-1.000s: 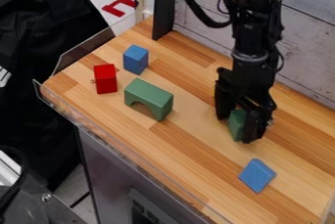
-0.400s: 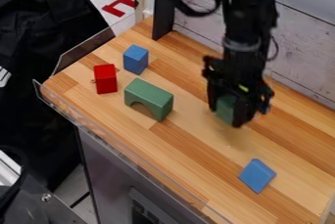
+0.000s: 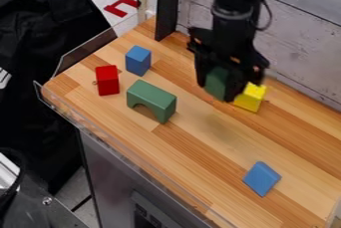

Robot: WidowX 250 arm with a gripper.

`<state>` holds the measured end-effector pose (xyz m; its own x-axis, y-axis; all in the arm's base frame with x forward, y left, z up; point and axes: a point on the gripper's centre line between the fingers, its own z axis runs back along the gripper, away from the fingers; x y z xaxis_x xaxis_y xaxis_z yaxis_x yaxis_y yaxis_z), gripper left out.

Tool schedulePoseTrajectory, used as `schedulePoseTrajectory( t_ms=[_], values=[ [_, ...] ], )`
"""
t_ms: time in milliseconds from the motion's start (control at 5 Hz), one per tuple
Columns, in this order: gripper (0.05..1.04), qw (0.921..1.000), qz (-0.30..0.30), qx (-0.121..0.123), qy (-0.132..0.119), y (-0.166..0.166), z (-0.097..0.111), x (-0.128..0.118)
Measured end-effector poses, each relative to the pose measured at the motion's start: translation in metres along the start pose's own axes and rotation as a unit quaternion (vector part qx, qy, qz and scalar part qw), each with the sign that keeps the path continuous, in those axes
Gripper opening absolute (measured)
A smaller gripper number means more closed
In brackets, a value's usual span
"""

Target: Move the green cube to the left

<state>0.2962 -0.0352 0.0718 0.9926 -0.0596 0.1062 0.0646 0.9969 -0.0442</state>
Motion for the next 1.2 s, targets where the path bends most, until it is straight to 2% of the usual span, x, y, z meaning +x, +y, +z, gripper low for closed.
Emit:
schedulePoseTrajectory(
  t_ms=[400, 800, 1200],
  values=[
    [0.603, 0.9968, 0.078, -0.001, -0.016, 0.042, 0.004, 0.007],
    [0.603, 0.9923, 0.122, -0.006, -0.021, 0.075, 0.005, 0.008],
    [0.603, 0.9930, 0.114, -0.022, 0.019, 0.077, -0.026, 0.002]
  ],
)
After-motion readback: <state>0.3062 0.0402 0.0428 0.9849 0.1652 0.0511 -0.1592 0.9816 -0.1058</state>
